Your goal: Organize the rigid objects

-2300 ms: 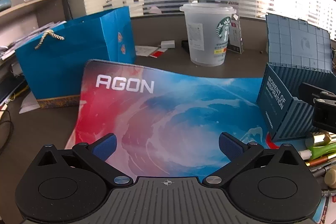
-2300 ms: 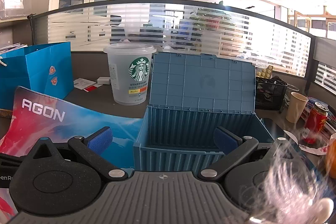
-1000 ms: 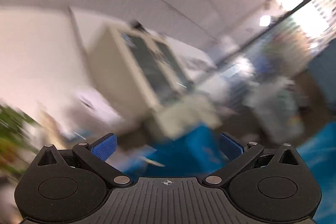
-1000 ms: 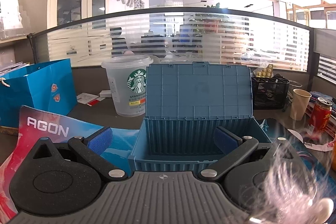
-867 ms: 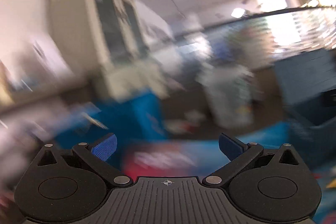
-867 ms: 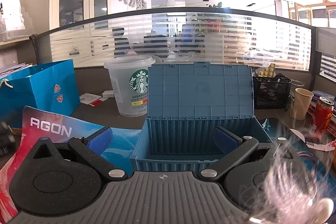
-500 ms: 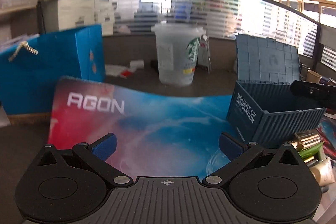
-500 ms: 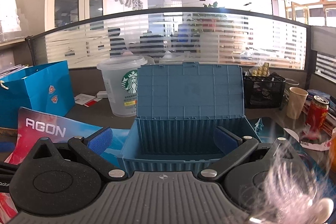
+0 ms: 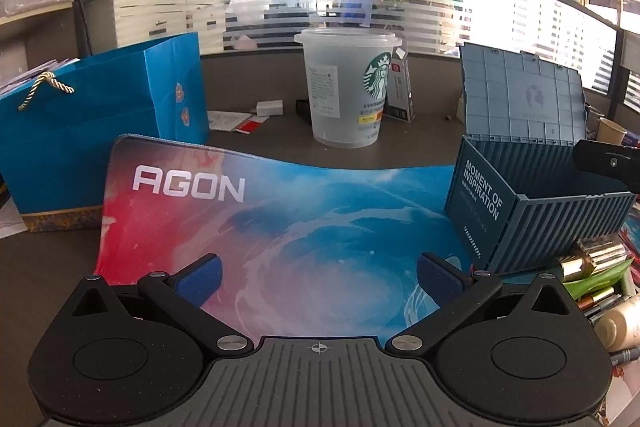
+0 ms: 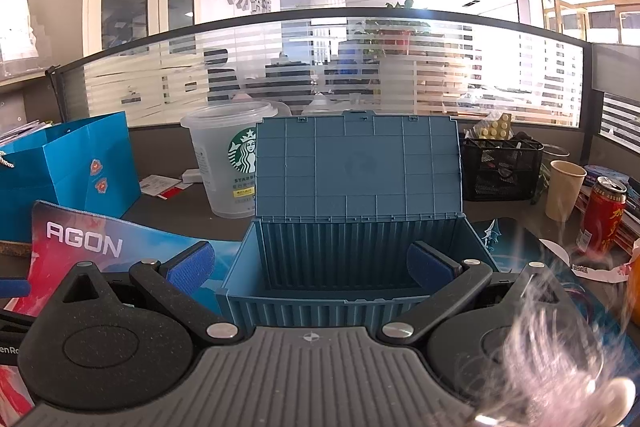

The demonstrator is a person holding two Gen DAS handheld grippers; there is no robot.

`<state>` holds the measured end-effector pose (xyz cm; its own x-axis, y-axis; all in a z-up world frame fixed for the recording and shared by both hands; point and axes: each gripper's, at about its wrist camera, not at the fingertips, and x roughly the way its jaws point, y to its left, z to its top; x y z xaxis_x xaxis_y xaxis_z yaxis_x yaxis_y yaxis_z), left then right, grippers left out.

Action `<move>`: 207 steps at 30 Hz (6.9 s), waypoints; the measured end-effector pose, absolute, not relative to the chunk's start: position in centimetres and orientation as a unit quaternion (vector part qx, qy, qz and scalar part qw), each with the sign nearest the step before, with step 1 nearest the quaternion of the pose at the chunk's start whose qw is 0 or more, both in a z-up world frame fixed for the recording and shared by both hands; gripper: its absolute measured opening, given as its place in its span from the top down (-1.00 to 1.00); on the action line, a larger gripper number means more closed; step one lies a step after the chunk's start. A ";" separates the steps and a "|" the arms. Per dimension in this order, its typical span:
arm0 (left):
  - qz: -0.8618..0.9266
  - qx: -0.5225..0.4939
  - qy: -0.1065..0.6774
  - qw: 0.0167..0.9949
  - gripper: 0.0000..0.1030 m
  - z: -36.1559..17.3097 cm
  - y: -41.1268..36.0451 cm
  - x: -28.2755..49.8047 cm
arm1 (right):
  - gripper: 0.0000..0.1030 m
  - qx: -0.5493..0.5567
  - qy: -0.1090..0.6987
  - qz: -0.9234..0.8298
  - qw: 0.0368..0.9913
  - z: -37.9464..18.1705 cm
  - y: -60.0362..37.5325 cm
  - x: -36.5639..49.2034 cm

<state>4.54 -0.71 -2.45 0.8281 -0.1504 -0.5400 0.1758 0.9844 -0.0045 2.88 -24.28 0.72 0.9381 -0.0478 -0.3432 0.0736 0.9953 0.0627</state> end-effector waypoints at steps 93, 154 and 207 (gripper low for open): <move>0.013 0.000 0.334 0.942 -1.00 -9.2 0.7 10.1 | 0.77 -0.181 0.299 0.342 0.872 -2.6 -29.4 -0.9; 0.015 -0.002 0.333 0.943 -1.00 -9.3 0.6 10.4 | 0.77 -0.350 0.336 0.426 0.763 -1.3 -31.2 18.2; 0.017 -0.002 0.332 0.943 -1.00 -9.3 0.6 10.4 | -0.21 -0.244 0.298 0.407 0.828 -3.0 -34.9 -1.6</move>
<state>10.43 0.63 -9.34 0.7794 0.0307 -0.6258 -0.0340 0.9994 0.0068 -1.60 -34.88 -3.01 0.4913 0.5275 -0.6930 -0.8193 0.5499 -0.1622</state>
